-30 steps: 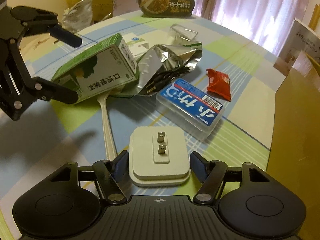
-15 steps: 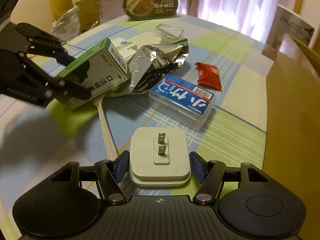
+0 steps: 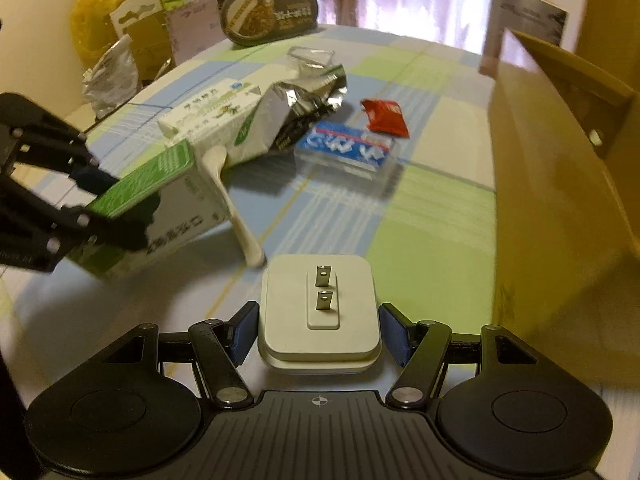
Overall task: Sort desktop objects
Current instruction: 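Grasp the white plug adapter with the right gripper while the left grasps the green box, then carry the plug adapter and green box toward the cardboard box with both grippers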
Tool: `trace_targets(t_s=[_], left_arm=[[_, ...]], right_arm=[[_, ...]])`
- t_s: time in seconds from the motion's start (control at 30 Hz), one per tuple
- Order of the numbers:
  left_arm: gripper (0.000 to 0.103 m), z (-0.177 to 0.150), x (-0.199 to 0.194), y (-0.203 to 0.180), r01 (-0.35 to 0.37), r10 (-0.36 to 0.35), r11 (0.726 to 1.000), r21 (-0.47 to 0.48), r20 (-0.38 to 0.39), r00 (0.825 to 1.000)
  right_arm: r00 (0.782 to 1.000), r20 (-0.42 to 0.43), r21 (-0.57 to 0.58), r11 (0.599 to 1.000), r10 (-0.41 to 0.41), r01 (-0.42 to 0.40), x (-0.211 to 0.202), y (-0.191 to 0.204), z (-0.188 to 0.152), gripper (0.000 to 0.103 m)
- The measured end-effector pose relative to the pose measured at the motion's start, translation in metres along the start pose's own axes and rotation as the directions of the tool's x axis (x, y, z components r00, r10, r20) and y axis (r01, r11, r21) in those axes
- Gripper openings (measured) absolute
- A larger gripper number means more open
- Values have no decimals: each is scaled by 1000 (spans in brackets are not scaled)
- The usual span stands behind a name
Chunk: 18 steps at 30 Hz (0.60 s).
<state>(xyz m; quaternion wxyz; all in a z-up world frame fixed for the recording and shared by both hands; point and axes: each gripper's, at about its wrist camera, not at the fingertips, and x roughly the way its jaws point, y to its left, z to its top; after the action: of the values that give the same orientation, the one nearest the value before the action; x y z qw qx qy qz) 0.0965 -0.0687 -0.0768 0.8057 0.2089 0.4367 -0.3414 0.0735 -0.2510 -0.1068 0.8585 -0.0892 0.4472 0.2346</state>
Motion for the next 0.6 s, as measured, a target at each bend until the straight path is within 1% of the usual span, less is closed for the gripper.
trace_targets(t_s=[0.13, 0.23, 0.27, 0.3, 0.37, 0.57, 0.6], left_arm=[[25, -11, 6, -16, 16, -16, 1000, -8, -23, 1000], [26, -14, 10, -19, 3, -4, 1000, -21, -29, 1000], [28, -14, 11, -19, 2, -3, 1000, -23, -30, 1000], [32, -14, 13, -19, 3, -4, 1000, -23, -34, 999], [34, -13, 18, -21, -5, 4, 1000, -8, -48, 999], [34, -16, 26, -23, -14, 14, 1000, -1, -66, 998], [32, -17, 27, -23, -16, 16, 1000, -4, -69, 997]], right_arm=[[1000, -3, 7, 1000, -14, 14, -9, 2, -18, 62], [1000, -4, 8, 1000, -24, 24, -12, 4, -26, 62], [1000, -4, 7, 1000, -25, 25, -12, 4, -27, 62], [1000, -3, 3, 1000, -27, 27, -12, 5, -29, 62], [999, -5, -9, 999, -33, 33, -10, 7, -32, 62], [999, 16, -21, 999, -30, 31, -8, 8, -37, 62], [999, 21, -26, 999, -29, 30, -8, 8, -37, 62]])
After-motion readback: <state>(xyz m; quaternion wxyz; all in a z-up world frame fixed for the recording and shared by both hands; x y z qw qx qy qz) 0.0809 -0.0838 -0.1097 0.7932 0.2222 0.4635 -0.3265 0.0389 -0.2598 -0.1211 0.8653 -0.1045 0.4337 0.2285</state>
